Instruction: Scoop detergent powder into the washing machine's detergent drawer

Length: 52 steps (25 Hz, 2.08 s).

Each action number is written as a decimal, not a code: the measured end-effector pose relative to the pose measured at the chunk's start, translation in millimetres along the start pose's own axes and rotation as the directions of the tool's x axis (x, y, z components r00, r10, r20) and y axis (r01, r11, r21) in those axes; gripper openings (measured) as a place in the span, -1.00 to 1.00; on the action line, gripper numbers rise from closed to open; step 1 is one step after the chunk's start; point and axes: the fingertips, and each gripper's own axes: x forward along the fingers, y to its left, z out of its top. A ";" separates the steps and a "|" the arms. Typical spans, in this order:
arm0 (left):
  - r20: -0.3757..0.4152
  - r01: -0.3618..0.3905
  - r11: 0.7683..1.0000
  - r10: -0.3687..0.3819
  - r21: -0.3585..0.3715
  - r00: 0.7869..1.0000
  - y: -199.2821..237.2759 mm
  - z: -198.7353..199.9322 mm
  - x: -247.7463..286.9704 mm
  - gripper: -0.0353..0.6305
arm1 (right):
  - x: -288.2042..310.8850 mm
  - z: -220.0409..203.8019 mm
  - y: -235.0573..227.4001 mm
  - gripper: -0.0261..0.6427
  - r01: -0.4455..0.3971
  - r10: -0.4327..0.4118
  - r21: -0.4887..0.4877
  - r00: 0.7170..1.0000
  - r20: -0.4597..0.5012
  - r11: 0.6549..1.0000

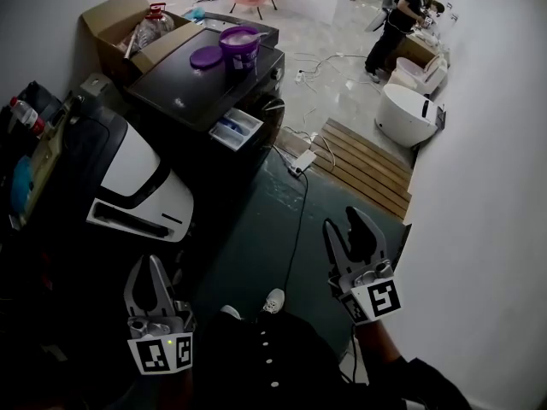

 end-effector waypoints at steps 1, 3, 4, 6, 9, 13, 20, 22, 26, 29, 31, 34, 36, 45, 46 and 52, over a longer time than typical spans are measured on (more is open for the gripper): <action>-0.008 0.003 1.000 -0.003 0.000 1.000 -1.9 -2.5 3.6 -0.85 | 1.4 -1.4 -4.1 -0.37 0.008 -0.008 0.000 1.000 -0.006 1.000; -0.024 0.009 1.000 -0.009 -0.004 1.000 -5.0 -8.5 11.5 -0.85 | 4.8 -5.4 -11.7 -0.38 0.025 -0.025 0.008 1.000 -0.017 1.000; -0.031 0.013 1.000 -0.013 -0.007 0.999 -6.1 -11.7 16.4 -0.85 | 7.0 -7.3 -14.0 -0.38 0.024 -0.024 0.012 1.000 -0.014 1.000; -0.038 0.025 1.000 -0.026 -0.014 0.999 -7.2 -17.3 28.9 -0.86 | 13.0 -9.3 -16.6 -0.38 0.015 -0.015 0.019 1.000 -0.007 1.000; -0.036 0.050 0.998 -0.050 -0.027 0.998 -7.1 -24.4 54.9 -0.85 | 26.4 -10.1 -26.2 -0.38 0.037 -0.036 0.018 0.999 -0.015 0.999; -0.017 0.083 0.996 -0.084 -0.046 0.996 -3.1 -28.6 99.7 -0.85 | 57.5 3.8 -39.2 -0.38 0.082 -0.082 0.001 0.997 -0.011 0.997; 0.018 0.128 0.990 -0.127 -0.060 0.992 9.9 -26.4 175.3 -0.85 | 115.2 16.0 -60.6 -0.39 0.106 -0.106 -0.001 0.994 -0.003 0.994; 0.024 0.143 0.988 -0.142 -0.061 0.990 14.7 -25.5 194.4 -0.85 | 132.0 19.2 -65.2 -0.41 0.115 -0.115 0.004 0.993 0.002 0.993; 0.041 0.163 0.985 -0.160 -0.059 0.986 31.6 -23.0 230.2 -0.85 | 167.8 20.3 -69.3 -0.42 0.128 -0.128 -0.008 0.992 0.003 0.992; 0.040 0.180 0.982 -0.178 -0.061 0.983 43.6 -28.2 253.2 -0.85 | 190.9 18.6 -71.7 -0.43 0.142 -0.142 -0.001 0.990 0.006 0.990; 0.037 0.195 0.979 -0.193 -0.061 0.980 48.5 -32.3 266.4 -0.85 | 202.4 16.1 -72.4 -0.43 0.150 -0.151 0.003 0.989 0.002 0.989; 0.028 0.209 0.976 -0.207 -0.060 0.978 53.6 -39.3 287.4 -0.85 | 217.7 9.0 -76.6 -0.43 0.160 -0.159 0.006 0.987 -0.014 0.987; 0.019 0.214 0.975 -0.213 -0.065 0.977 53.9 -44.6 301.7 -0.85 | 228.2 4.5 -82.8 -0.43 0.164 -0.164 0.012 0.986 -0.026 0.986; 0.010 0.174 0.983 -0.174 -0.049 0.985 37.6 -63.3 390.7 -0.85 | 301.3 -22.0 -155.1 -0.43 0.127 -0.125 0.026 0.991 -0.047 0.992; 0.011 0.163 0.986 -0.162 -0.045 0.987 33.9 -63.1 400.8 -0.85 | 314.1 -17.4 -163.6 -0.43 0.113 -0.112 0.032 0.993 -0.034 0.993; 0.015 0.090 0.996 -0.090 -0.027 0.996 16.5 -60.9 455.2 -0.86 | 365.2 -14.2 -218.4 -0.44 0.032 -0.031 0.025 0.999 -0.038 0.999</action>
